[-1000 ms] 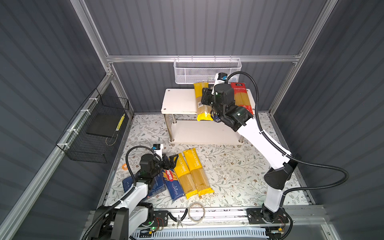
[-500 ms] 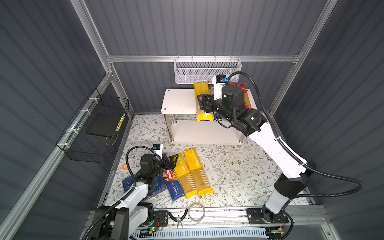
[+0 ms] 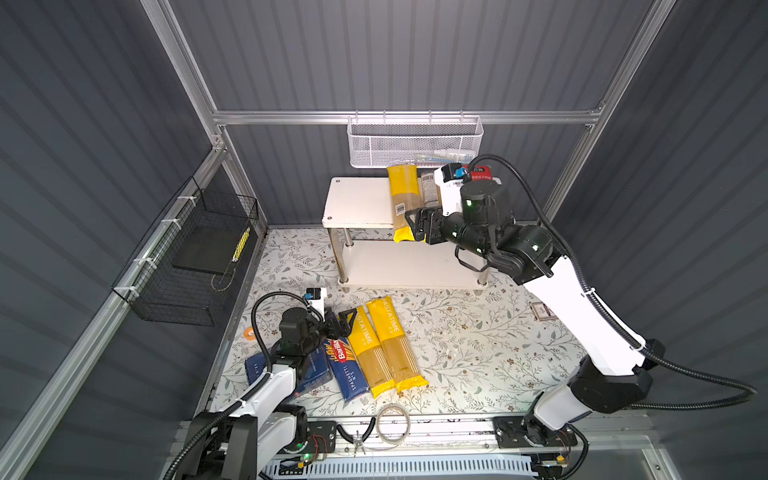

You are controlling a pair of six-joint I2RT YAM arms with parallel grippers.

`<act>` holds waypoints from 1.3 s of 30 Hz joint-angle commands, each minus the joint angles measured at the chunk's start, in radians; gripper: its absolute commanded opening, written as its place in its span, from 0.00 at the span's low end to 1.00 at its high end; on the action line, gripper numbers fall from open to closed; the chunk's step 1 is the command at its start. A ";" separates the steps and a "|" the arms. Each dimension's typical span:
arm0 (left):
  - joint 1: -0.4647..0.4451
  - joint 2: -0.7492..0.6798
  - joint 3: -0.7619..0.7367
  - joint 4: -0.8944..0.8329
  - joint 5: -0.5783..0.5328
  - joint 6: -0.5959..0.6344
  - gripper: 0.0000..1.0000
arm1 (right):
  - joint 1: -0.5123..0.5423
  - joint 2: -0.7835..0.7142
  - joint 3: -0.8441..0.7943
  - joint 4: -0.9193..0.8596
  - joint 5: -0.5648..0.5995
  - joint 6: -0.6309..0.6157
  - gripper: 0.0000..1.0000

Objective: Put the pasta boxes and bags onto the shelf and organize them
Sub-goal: 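Lower the yellow bag onto the top shelf and open the right gripper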

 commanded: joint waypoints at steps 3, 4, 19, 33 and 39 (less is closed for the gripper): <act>-0.005 0.000 0.021 0.007 0.004 0.016 1.00 | 0.004 -0.002 -0.025 -0.025 -0.026 -0.012 0.83; -0.005 -0.003 0.022 0.007 0.004 0.016 1.00 | 0.004 0.001 -0.026 -0.023 -0.027 -0.016 0.82; -0.005 -0.004 0.020 0.007 0.000 0.014 1.00 | -0.007 0.052 0.029 -0.061 -0.011 -0.041 0.84; -0.005 0.004 0.021 0.011 0.002 0.010 1.00 | -0.022 0.117 0.092 -0.110 0.002 -0.046 0.85; -0.005 -0.010 0.018 0.006 -0.001 0.012 1.00 | -0.022 0.162 0.133 -0.135 -0.029 -0.046 0.86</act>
